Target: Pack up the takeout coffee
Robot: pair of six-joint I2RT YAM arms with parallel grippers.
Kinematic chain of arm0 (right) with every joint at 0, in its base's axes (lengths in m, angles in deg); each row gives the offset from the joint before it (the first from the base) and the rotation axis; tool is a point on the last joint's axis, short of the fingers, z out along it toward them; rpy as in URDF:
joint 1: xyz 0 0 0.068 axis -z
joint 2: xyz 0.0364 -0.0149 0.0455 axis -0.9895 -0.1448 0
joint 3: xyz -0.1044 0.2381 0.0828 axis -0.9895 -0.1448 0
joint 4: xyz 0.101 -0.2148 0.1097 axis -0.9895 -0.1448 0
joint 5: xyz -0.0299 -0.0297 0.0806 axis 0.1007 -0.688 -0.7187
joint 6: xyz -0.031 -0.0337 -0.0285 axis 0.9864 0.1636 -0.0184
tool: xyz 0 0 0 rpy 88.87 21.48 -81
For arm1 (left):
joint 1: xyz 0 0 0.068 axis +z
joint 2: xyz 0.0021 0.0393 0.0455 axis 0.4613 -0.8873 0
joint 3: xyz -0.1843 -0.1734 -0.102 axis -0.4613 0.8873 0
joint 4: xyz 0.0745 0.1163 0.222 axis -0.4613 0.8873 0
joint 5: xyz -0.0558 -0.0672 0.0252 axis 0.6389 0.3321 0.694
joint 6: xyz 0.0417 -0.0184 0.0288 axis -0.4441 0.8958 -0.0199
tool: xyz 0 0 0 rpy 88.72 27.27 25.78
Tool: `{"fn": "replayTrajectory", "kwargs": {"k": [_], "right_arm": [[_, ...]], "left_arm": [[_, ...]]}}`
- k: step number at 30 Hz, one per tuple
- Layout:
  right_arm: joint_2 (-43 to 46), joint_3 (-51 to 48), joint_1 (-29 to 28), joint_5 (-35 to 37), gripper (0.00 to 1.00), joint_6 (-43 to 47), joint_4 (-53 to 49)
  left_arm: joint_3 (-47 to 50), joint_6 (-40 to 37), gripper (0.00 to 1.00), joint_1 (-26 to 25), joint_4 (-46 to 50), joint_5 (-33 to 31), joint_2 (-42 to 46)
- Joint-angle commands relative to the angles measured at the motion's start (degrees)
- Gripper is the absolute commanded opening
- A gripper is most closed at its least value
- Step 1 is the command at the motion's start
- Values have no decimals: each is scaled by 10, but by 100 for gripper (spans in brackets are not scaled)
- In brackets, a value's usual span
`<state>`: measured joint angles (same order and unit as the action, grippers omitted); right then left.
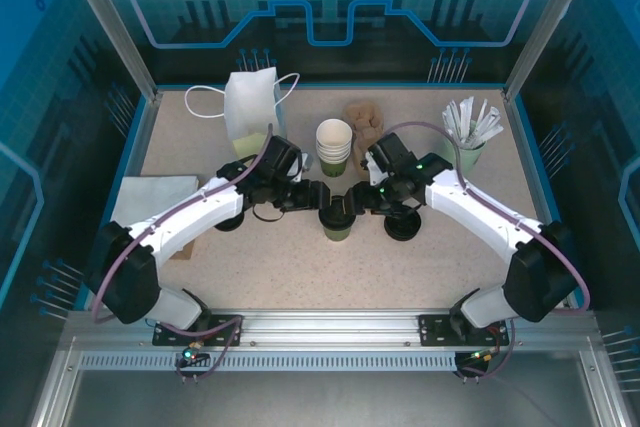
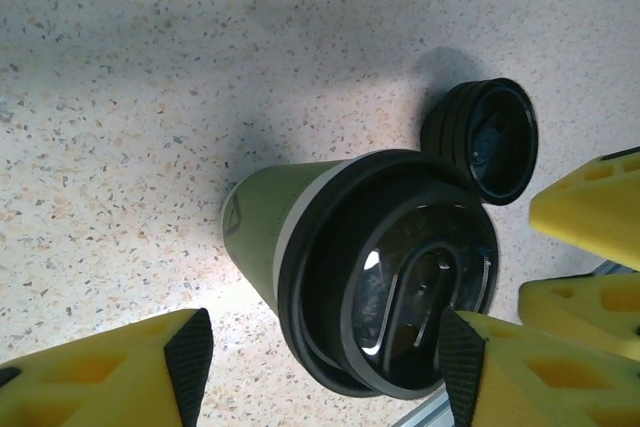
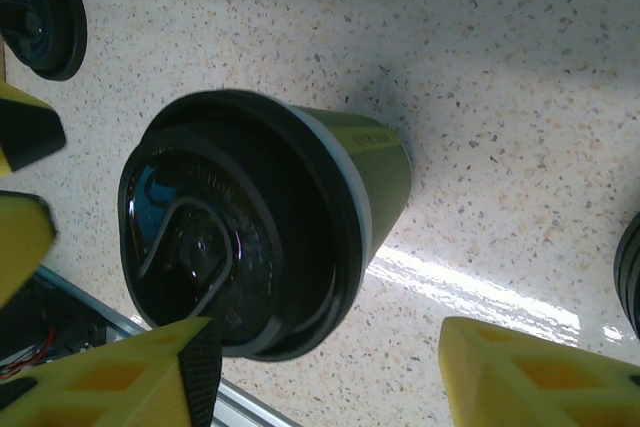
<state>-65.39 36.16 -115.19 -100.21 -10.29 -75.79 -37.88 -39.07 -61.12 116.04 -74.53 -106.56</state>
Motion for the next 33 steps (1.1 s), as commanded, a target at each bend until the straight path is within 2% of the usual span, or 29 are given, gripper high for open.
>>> {"fn": "replayTrajectory", "kwargs": {"k": [1, 13, 25, 33], "right_arm": [[-15, 19, -12, 7, 60, -5, 6], [-47, 20, -14, 15, 50, 3, -20], [-90, 22, -14, 36, 35, 22, -74], [-107, 0, -12, 45, 32, 35, -94]], "left_arm": [[9, 11, 64, 4, -17, 22, -14], [18, -1, 58, 3, -1, 18, -53], [29, -6, 56, -1, 21, 8, -57], [35, -8, 54, -1, 32, -3, -59]]}}
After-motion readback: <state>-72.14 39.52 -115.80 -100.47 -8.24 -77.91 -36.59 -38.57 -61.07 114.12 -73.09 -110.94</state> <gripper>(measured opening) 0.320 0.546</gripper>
